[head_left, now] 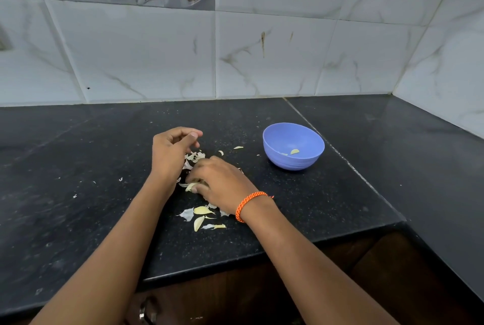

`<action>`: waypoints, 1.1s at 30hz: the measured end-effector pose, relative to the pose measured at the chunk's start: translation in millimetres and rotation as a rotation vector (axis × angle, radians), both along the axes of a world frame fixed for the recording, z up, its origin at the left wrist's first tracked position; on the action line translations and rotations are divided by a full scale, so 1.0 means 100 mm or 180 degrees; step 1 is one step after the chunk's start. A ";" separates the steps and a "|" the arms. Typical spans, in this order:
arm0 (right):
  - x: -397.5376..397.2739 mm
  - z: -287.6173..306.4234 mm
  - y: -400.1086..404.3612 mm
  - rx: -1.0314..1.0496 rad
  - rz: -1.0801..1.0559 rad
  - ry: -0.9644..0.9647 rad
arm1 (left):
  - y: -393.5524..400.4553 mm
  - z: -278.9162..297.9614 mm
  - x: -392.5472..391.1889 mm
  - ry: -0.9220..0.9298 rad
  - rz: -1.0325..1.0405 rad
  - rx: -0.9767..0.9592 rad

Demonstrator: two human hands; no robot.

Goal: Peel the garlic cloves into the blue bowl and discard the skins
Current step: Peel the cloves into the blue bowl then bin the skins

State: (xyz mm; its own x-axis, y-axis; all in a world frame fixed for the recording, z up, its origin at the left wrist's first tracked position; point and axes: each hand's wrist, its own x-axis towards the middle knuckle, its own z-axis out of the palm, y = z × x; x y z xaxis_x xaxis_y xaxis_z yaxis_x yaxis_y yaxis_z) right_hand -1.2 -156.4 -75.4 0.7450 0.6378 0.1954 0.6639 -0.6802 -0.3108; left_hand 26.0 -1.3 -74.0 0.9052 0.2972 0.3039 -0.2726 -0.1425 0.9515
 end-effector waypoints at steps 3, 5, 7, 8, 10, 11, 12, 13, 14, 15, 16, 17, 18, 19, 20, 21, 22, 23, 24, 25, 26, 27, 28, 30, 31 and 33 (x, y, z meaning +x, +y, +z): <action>0.02 0.03 0.02 0.0150 -0.0060 0.0071 | 0.00 -0.02 0.00 0.0065 -0.0049 0.0027; 0.03 0.05 0.02 0.0372 -0.0146 0.0154 | 0.00 -0.04 0.01 0.0088 -0.0097 0.0030; 0.05 0.06 -0.01 0.0726 -0.0235 0.0223 | 0.00 -0.05 0.00 0.0092 -0.0125 0.0032; 0.06 0.06 -0.04 0.0892 -0.0286 0.0245 | 0.00 -0.05 0.00 0.0090 -0.0138 0.0036; 0.09 0.06 -0.09 0.1121 -0.0401 0.0273 | 0.00 -0.04 0.00 0.0096 -0.0174 0.0051; 0.10 0.07 -0.11 0.1213 -0.0454 0.0301 | 0.00 -0.04 0.00 0.0105 -0.0194 0.0069; 0.11 0.07 -0.14 0.1306 -0.0491 0.0345 | 0.00 -0.04 0.00 0.0117 -0.0216 0.0103; 0.13 0.06 -0.16 0.1402 -0.0506 0.0370 | 0.00 -0.05 0.01 0.0135 -0.0247 0.0161; 0.13 0.05 -0.17 0.1481 -0.0508 0.0364 | 0.00 -0.05 0.01 0.0162 -0.0285 0.0243; 0.14 0.04 -0.18 0.1514 -0.0513 0.0347 | 0.00 -0.06 0.01 0.0185 -0.0323 0.0335; 0.14 0.03 -0.19 0.1506 -0.0512 0.0327 | 0.00 -0.06 0.01 0.0194 -0.0355 0.0419; 0.15 0.02 -0.19 0.1467 -0.0517 0.0324 | -0.01 -0.07 0.00 0.0186 -0.0376 0.0488; 0.15 0.01 -0.19 0.1437 -0.0521 0.0354 | -0.02 -0.07 0.00 0.0176 -0.0384 0.0536; 0.14 0.01 -0.20 0.1431 -0.0522 0.0398 | -0.02 -0.07 0.00 0.0166 -0.0386 0.0558; 0.14 0.01 -0.19 0.1450 -0.0527 0.0447 | -0.02 -0.07 0.00 0.0161 -0.0386 0.0556; 0.13 0.02 -0.19 0.1507 -0.0537 0.0489 | -0.02 -0.07 0.00 0.0158 -0.0389 0.0539; 0.13 0.02 -0.19 0.1594 -0.0556 0.0528 | -0.02 -0.07 0.00 0.0157 -0.0388 0.0519; 0.13 0.02 -0.19 0.1683 -0.0585 0.0573 | -0.02 -0.07 0.01 0.0154 -0.0384 0.0498; 0.12 0.02 -0.20 0.1732 -0.0605 0.0612 | -0.01 -0.07 0.01 0.0153 -0.0370 0.0482; 0.13 0.02 -0.20 0.1683 -0.0628 0.0612 | -0.01 -0.07 0.02 0.0159 -0.0350 0.0470; 0.14 0.02 -0.20 0.1519 -0.0656 0.0567 | 0.00 -0.07 0.01 0.0165 -0.0328 0.0453; 0.14 0.02 -0.19 0.1251 -0.0700 0.0491 | 0.00 -0.07 0.01 0.0165 -0.0309 0.0425; 0.13 0.02 -0.19 0.0951 -0.0735 0.0393 | 0.00 -0.07 0.01 0.0158 -0.0291 0.0390; 0.11 0.04 -0.16 0.0505 -0.0701 0.0094 | 0.00 -0.05 0.00 0.0138 -0.0239 0.0357; 0.09 0.04 -0.13 0.0412 -0.0638 -0.0069 | -0.01 -0.05 0.00 0.0130 -0.0214 0.0350; 0.04 0.06 -0.08 0.0356 -0.0527 -0.0326 | -0.01 -0.04 0.00 0.0119 -0.0180 0.0334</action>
